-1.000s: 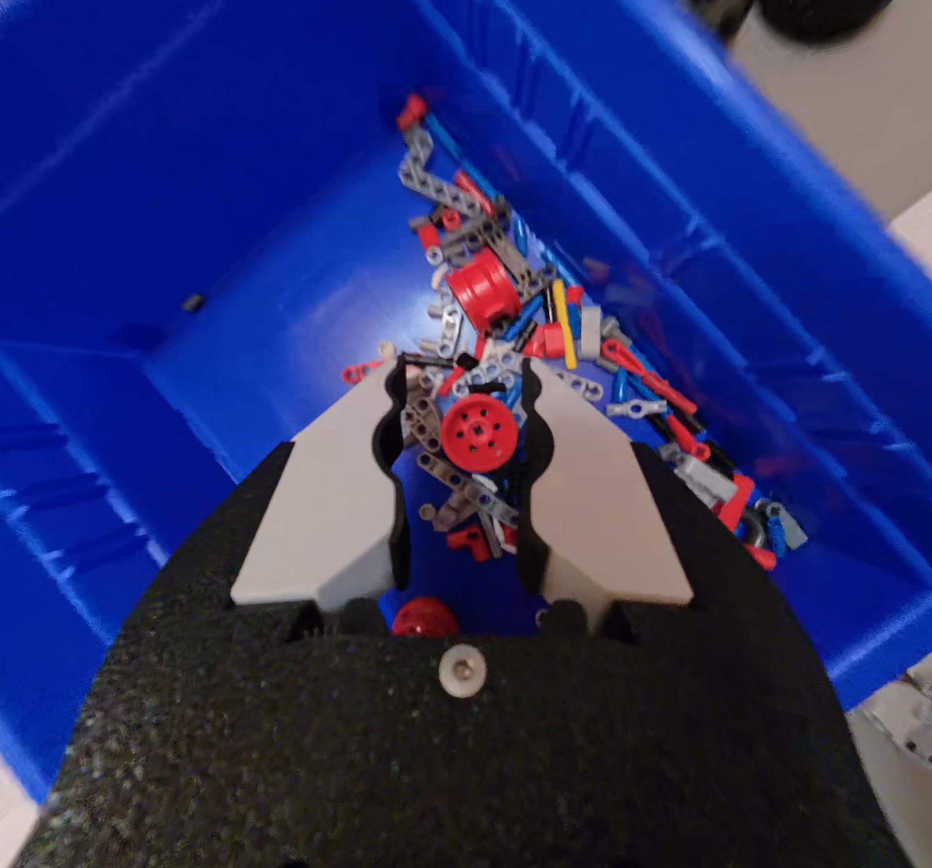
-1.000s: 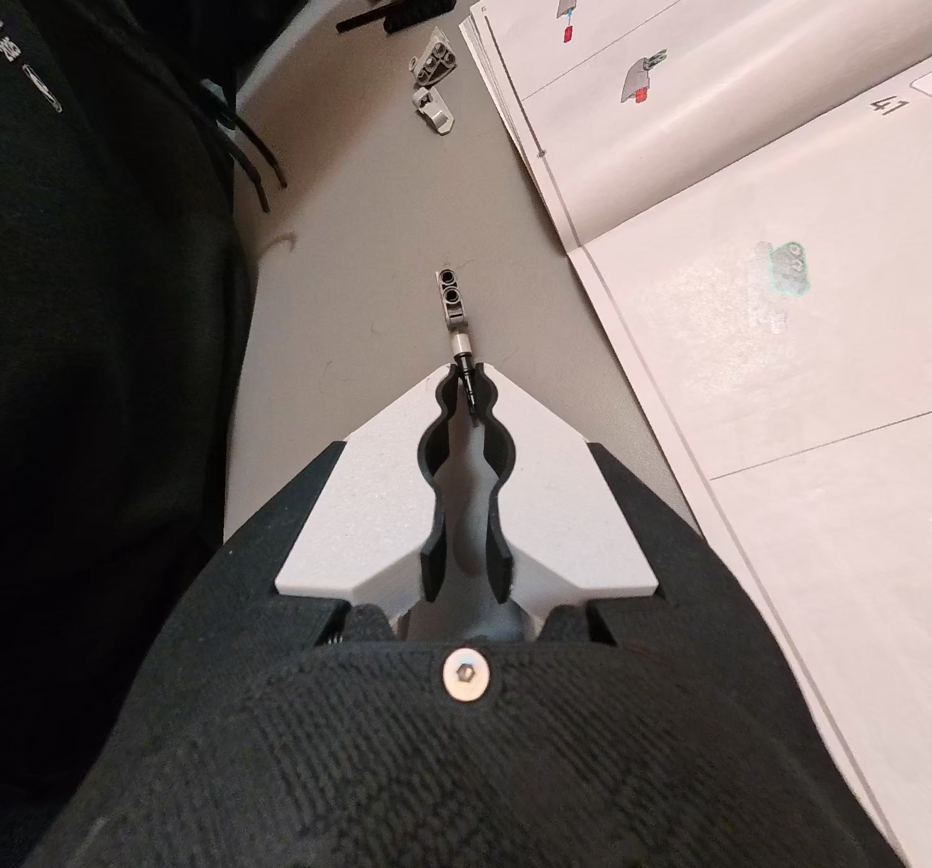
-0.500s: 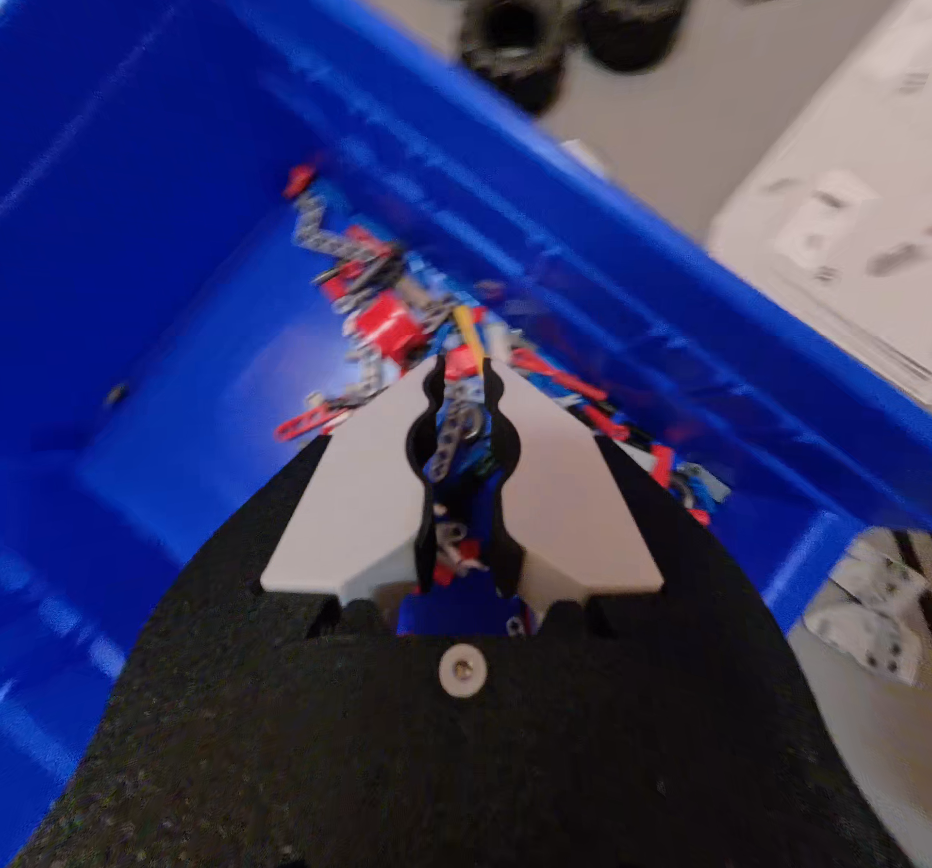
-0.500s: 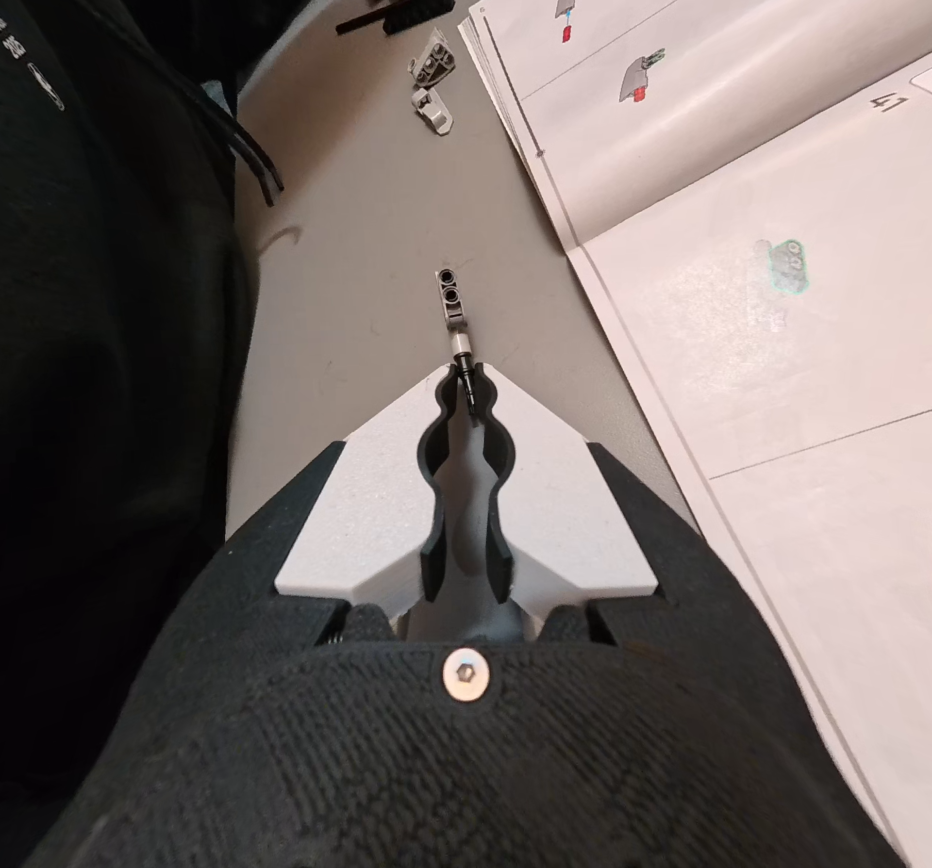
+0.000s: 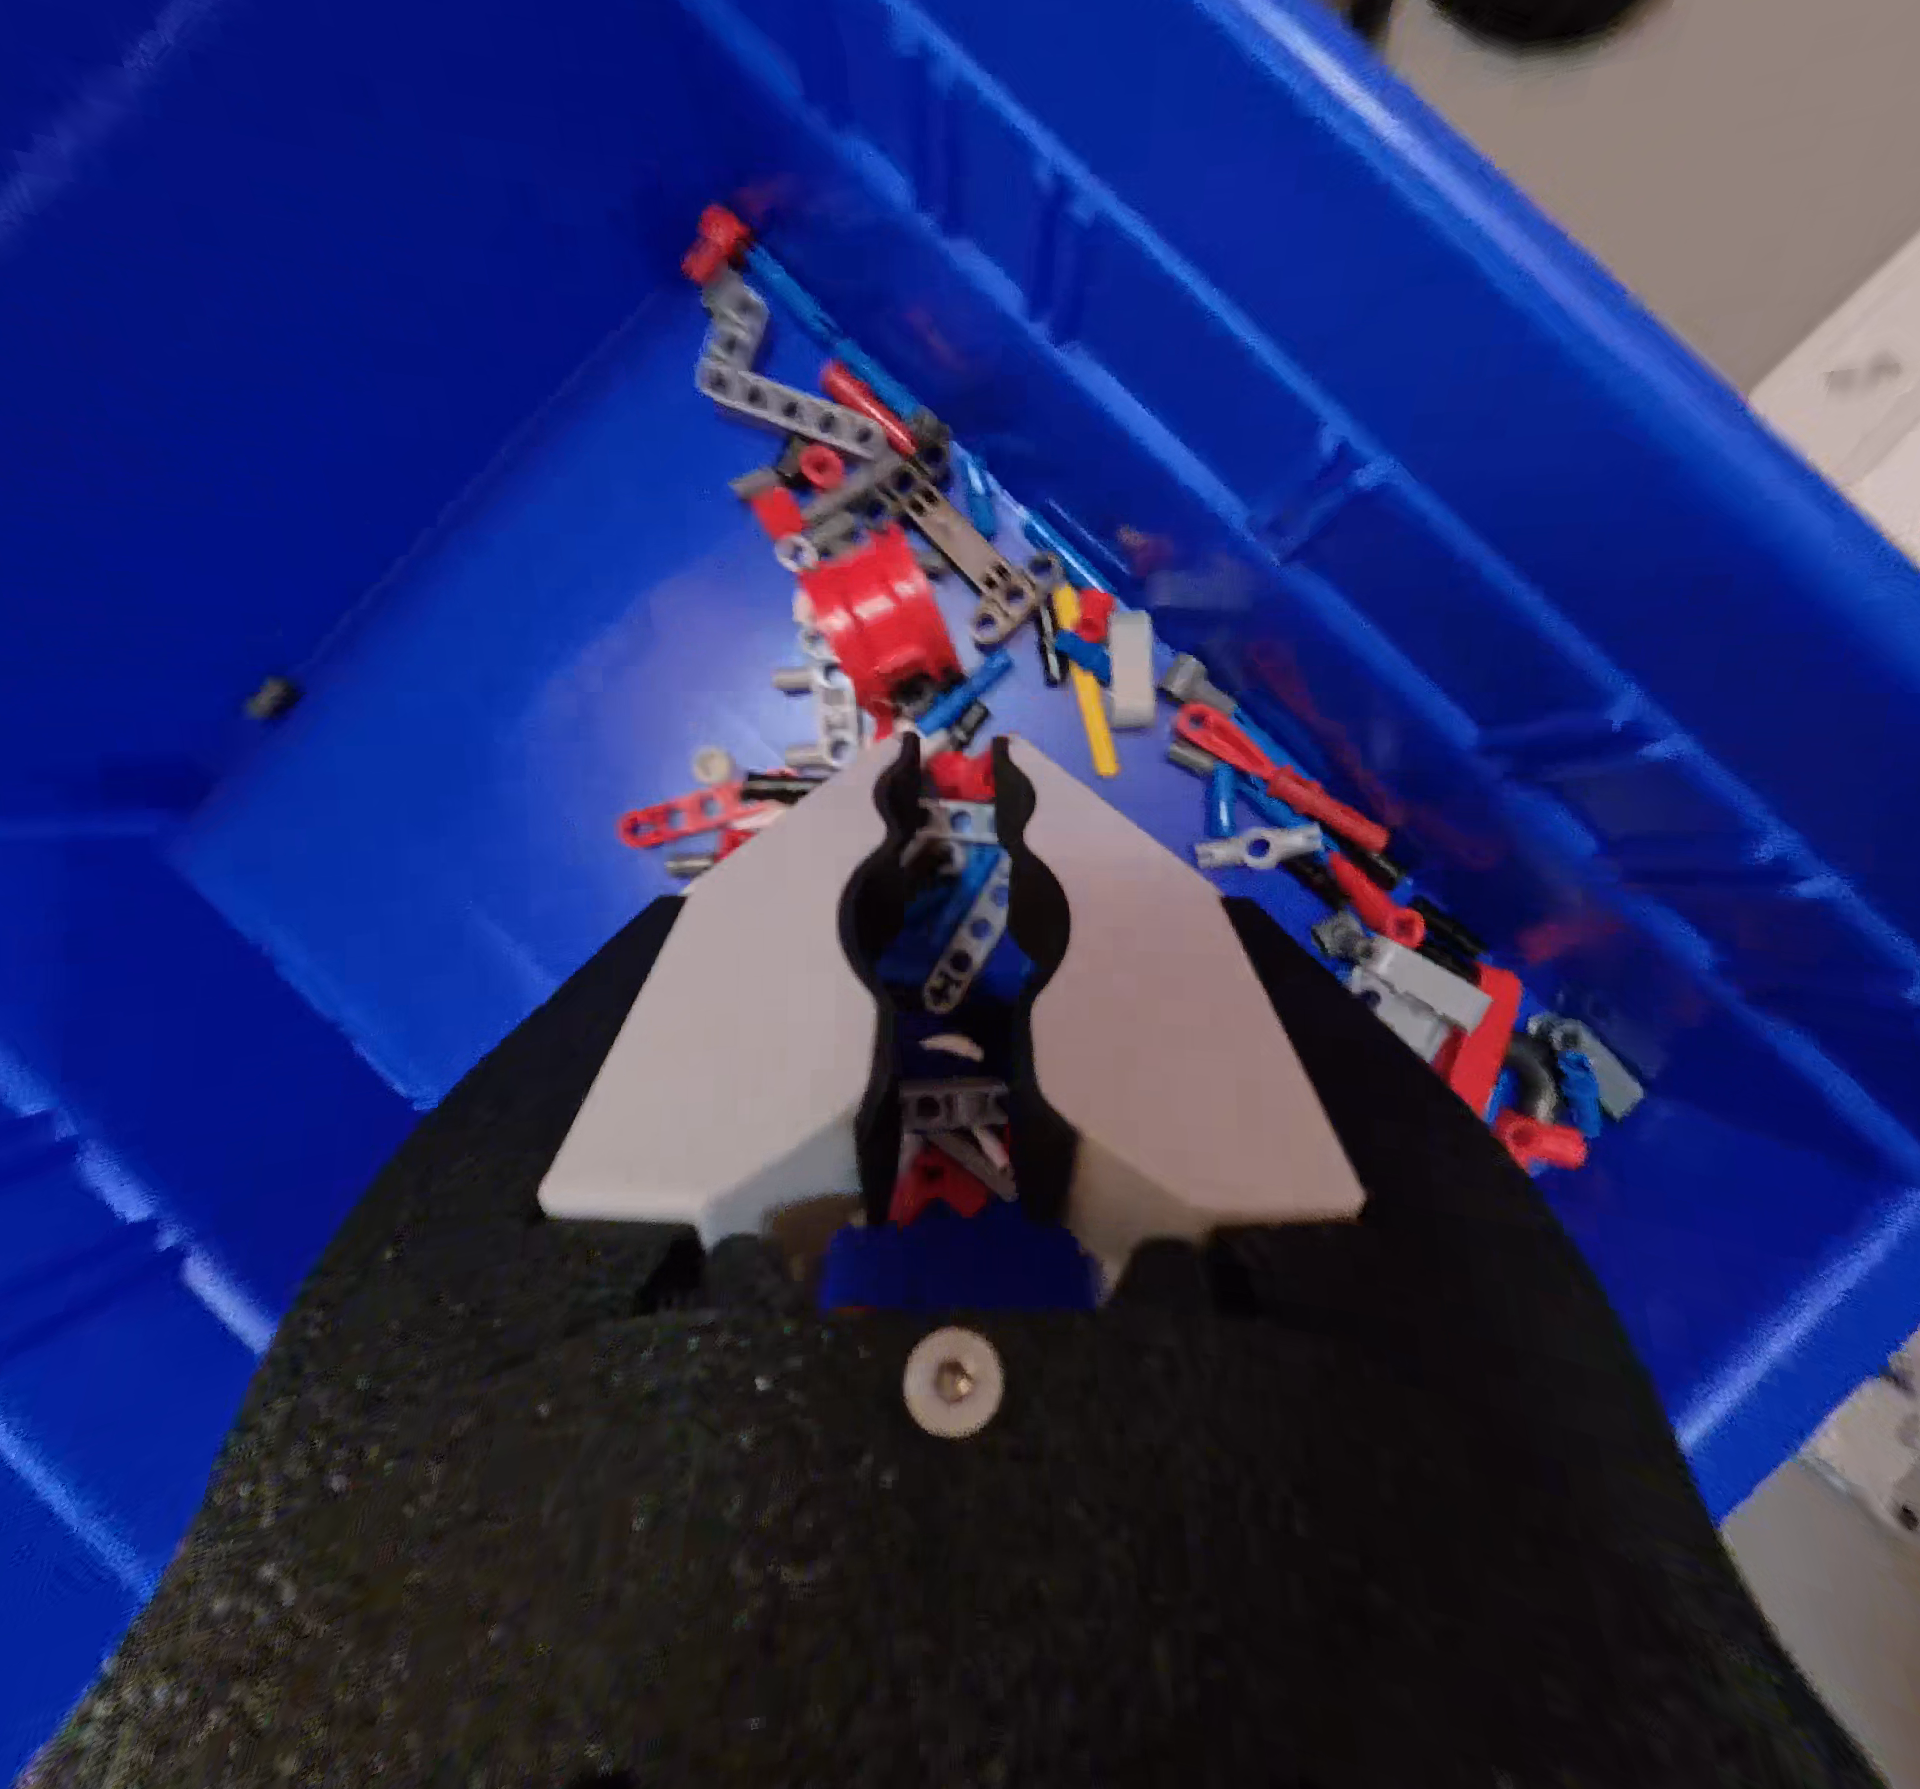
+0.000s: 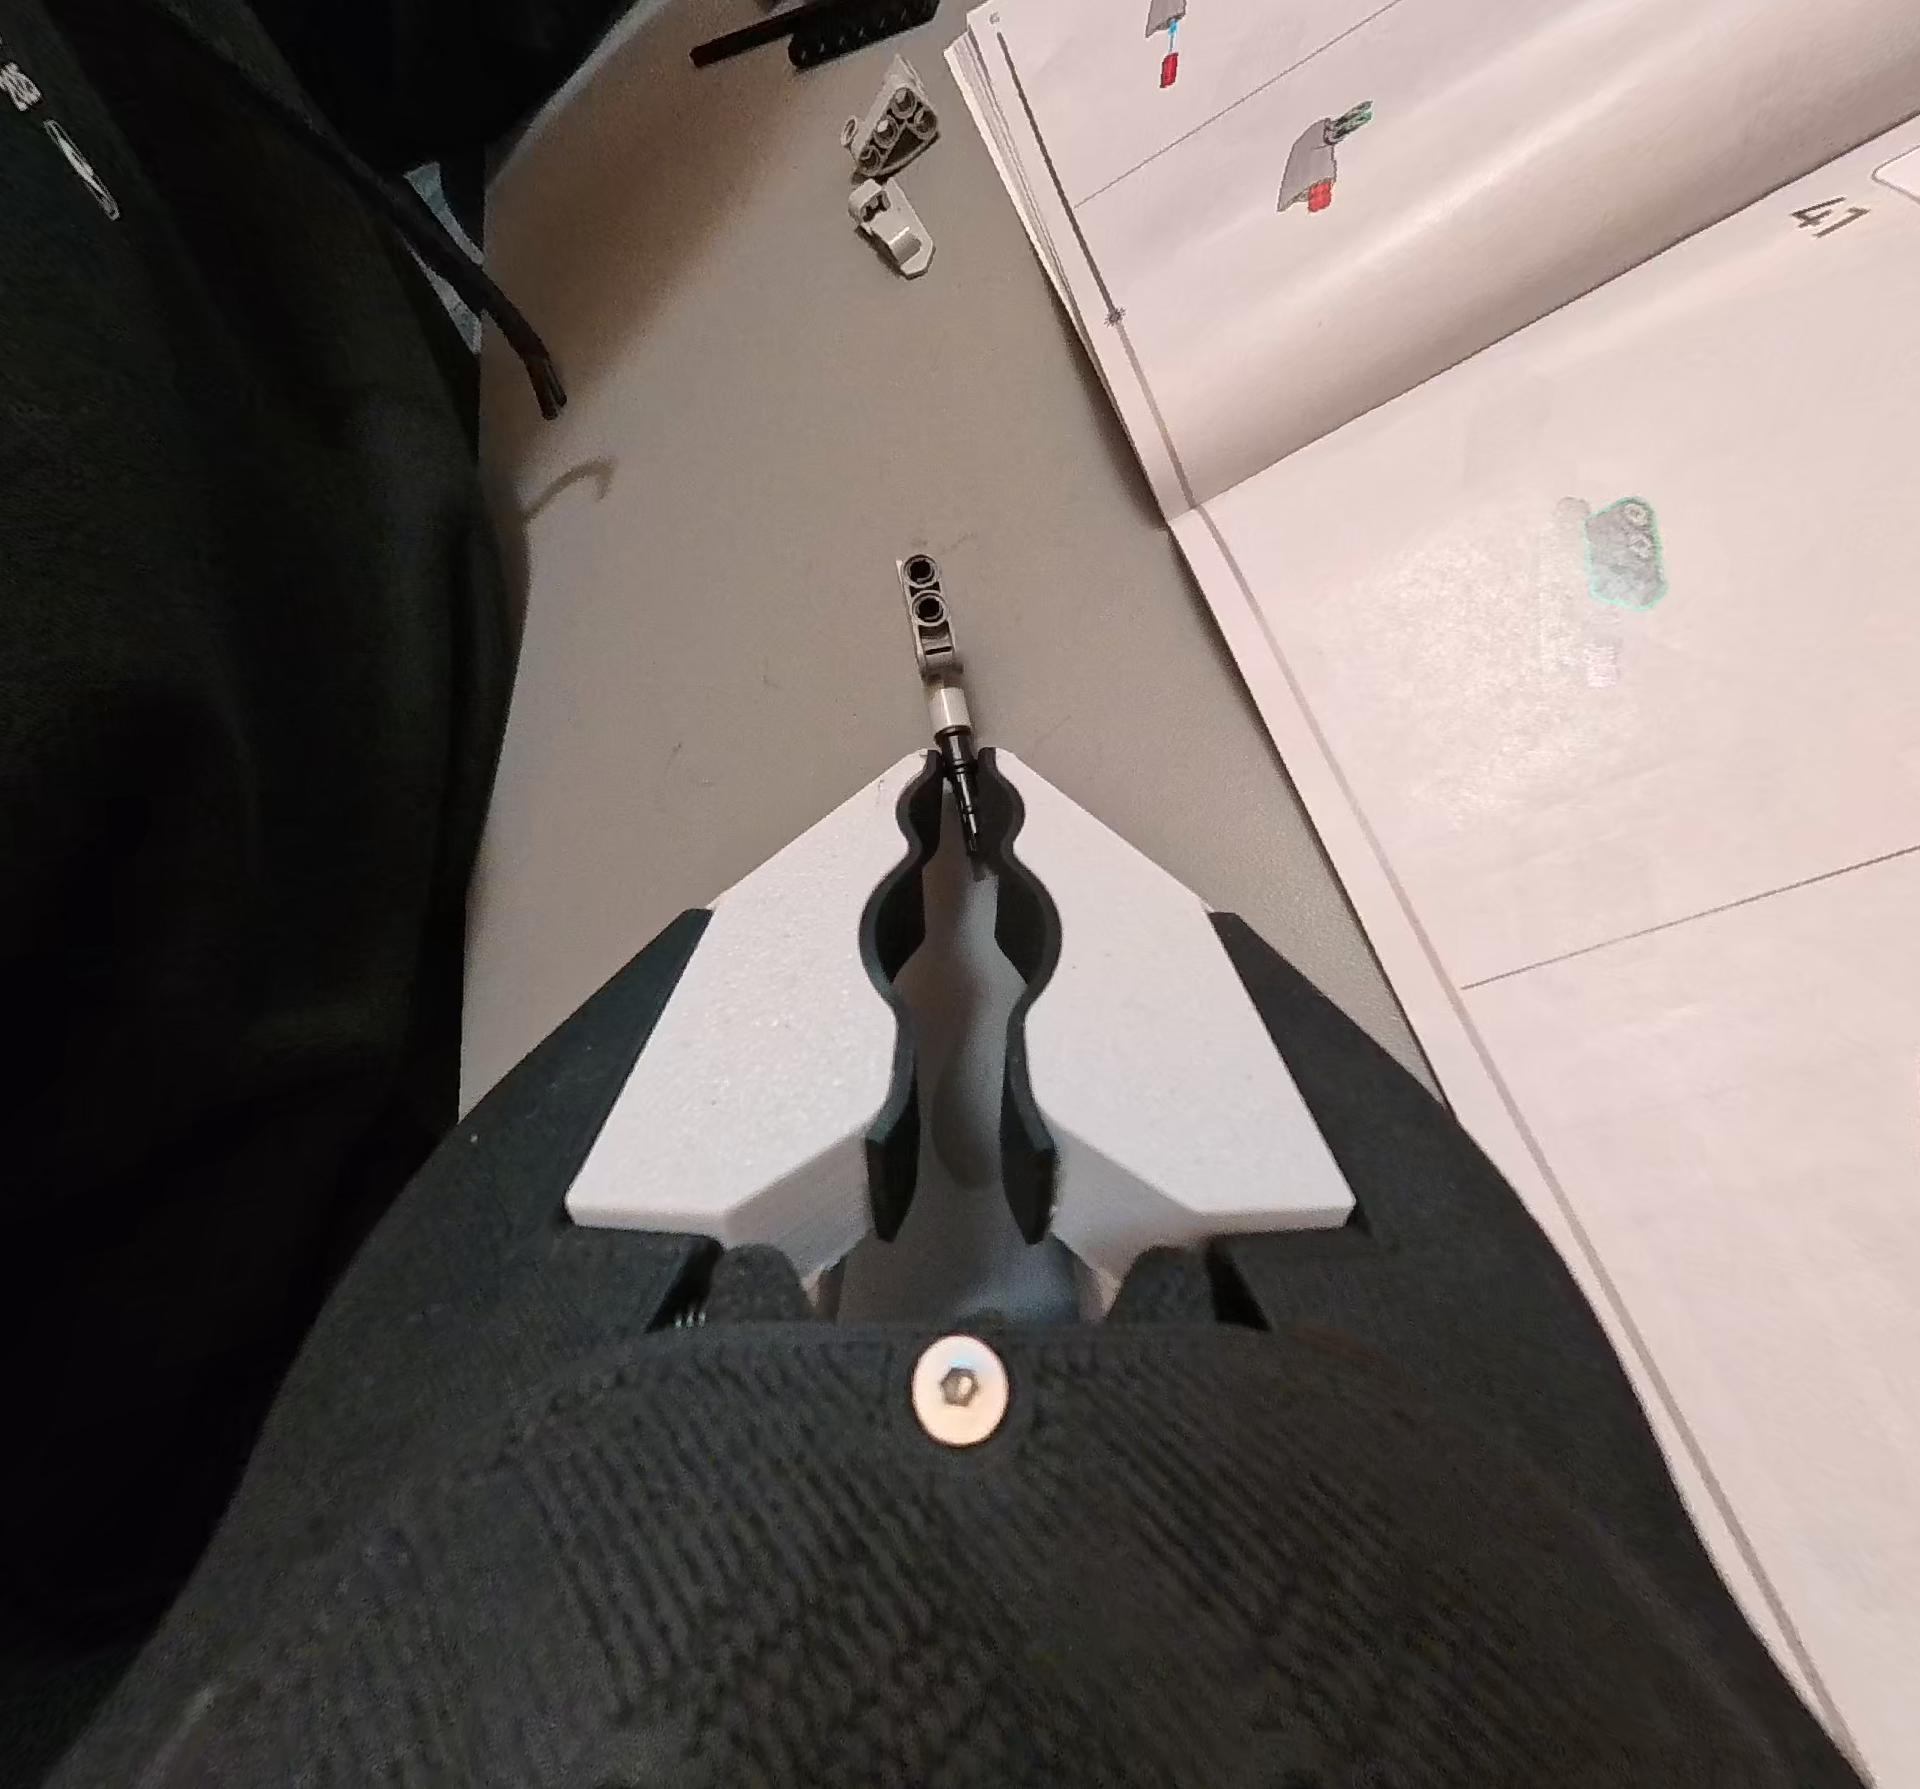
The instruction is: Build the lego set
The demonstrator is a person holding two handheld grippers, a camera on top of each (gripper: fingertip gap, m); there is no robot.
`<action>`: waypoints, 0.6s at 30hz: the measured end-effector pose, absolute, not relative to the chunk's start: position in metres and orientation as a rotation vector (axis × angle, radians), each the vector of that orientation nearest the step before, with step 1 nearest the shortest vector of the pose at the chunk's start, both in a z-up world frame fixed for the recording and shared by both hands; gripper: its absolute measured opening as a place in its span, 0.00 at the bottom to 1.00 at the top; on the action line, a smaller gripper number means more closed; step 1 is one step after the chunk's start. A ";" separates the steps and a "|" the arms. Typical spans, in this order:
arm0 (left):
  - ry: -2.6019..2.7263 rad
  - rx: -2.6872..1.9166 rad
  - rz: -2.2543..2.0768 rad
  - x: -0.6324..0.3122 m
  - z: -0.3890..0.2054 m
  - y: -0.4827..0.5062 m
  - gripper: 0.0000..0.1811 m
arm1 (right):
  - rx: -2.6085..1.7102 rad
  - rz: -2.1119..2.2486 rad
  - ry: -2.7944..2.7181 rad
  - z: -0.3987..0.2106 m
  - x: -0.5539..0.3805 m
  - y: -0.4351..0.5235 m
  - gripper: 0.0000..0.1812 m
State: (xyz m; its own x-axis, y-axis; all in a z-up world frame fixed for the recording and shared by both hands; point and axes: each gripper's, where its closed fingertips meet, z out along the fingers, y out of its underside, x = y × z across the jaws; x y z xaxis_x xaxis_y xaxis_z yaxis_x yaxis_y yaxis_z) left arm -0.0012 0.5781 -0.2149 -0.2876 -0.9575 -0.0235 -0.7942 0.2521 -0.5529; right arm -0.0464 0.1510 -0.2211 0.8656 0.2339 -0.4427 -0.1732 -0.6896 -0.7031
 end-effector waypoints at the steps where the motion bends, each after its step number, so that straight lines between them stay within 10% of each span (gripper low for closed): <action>1: 2.103 -1.594 -0.672 0.006 -0.207 0.582 0.06 | -2.239 0.652 -0.045 -0.221 -0.046 0.151 0.03; 18: 1.962 -1.725 -0.464 0.005 -0.206 0.620 0.12 | -2.238 0.659 -0.041 -0.221 -0.046 0.151 0.03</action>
